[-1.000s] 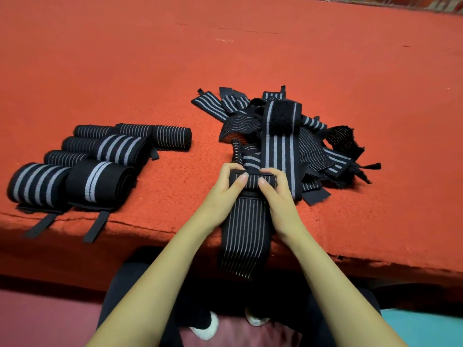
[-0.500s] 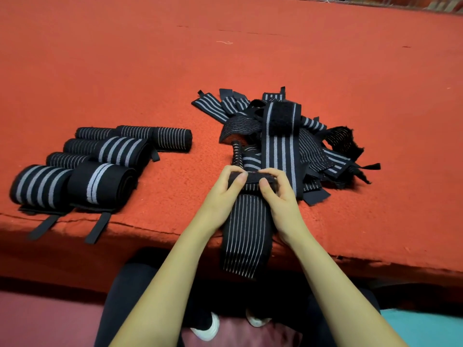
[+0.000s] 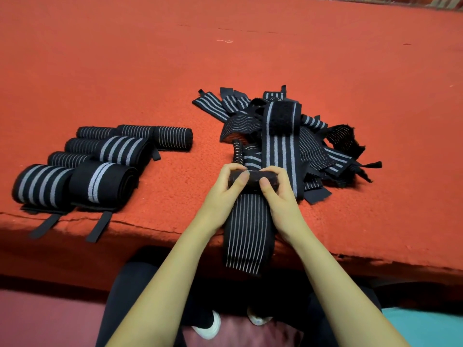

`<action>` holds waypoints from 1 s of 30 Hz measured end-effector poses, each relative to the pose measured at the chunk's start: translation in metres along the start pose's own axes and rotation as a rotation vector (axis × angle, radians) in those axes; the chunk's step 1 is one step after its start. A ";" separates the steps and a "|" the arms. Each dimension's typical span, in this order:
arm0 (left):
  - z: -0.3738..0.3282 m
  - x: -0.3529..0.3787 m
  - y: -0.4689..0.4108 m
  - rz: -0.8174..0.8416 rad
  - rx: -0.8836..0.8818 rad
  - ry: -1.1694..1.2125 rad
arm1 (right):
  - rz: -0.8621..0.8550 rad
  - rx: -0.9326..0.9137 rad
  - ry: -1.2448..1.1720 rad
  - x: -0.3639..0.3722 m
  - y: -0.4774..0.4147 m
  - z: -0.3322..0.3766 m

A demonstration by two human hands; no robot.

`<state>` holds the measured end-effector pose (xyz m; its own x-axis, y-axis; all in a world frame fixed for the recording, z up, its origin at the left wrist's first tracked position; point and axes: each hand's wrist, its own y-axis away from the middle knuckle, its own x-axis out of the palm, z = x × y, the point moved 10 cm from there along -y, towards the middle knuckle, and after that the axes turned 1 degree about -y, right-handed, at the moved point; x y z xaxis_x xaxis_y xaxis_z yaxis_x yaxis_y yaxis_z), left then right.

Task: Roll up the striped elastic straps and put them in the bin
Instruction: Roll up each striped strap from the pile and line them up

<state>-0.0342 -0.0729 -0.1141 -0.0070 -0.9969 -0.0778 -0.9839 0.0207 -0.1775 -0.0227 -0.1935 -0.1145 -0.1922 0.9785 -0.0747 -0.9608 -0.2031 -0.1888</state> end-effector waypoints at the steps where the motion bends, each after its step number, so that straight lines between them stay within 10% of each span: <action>1: 0.002 -0.002 -0.001 -0.026 -0.019 -0.039 | 0.012 -0.015 0.007 0.001 0.000 0.002; 30: 0.002 0.001 0.003 0.033 -0.039 -0.059 | 0.044 0.065 -0.210 0.008 0.000 -0.004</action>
<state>-0.0366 -0.0735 -0.1170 -0.0300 -0.9895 -0.1414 -0.9895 0.0494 -0.1360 -0.0233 -0.1858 -0.1192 -0.2653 0.9560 0.1255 -0.9601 -0.2499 -0.1259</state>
